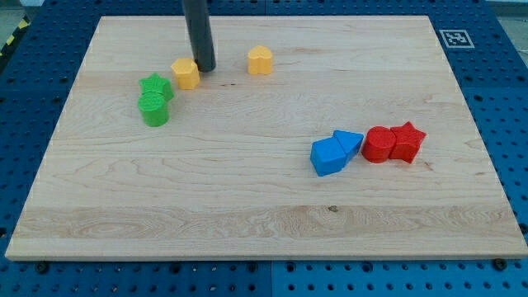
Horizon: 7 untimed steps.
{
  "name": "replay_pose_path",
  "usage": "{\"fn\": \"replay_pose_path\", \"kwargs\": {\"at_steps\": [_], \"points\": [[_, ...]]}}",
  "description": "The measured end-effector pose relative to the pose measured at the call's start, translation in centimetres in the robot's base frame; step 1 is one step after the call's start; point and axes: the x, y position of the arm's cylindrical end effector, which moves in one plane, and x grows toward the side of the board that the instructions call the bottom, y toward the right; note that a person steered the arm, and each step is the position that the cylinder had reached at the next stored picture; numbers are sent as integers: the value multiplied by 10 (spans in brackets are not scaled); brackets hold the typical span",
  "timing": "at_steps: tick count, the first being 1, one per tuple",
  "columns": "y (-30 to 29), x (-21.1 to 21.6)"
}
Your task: Push yellow hexagon closer to green star
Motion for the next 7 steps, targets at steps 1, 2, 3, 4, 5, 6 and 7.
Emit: {"fn": "replay_pose_path", "kwargs": {"at_steps": [1,2,3,4,5,6,7], "points": [[36,21],[-4,32],[-34,25],[-32,25],[-29,13],[-29,7],[-32,2]]}}
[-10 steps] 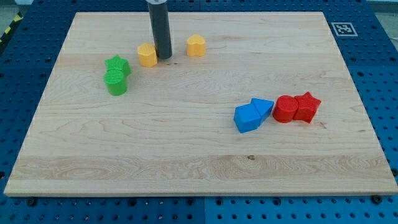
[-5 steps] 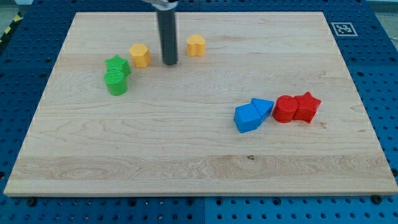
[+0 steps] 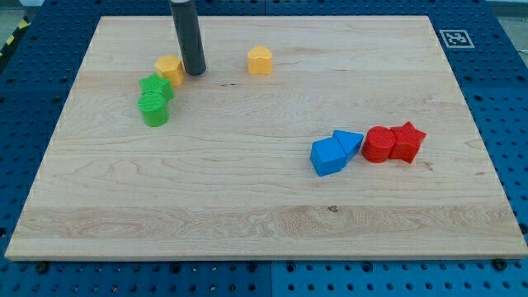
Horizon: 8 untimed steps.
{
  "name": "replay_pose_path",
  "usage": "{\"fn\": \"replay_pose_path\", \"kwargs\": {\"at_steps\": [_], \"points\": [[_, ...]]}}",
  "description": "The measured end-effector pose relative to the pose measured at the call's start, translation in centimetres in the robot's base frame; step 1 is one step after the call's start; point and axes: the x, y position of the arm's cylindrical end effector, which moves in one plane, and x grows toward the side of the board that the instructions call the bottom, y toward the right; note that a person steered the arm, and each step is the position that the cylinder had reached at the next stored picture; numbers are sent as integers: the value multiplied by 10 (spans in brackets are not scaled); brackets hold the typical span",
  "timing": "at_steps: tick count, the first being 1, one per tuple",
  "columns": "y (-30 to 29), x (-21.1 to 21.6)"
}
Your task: Push yellow hexagon closer to green star
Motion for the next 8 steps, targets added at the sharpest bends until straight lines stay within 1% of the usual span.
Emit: {"fn": "replay_pose_path", "kwargs": {"at_steps": [1,2,3,4,8], "points": [[-5,-14],[-7,-14],[-27,-14],[-31,-14],[-31,-13]]}}
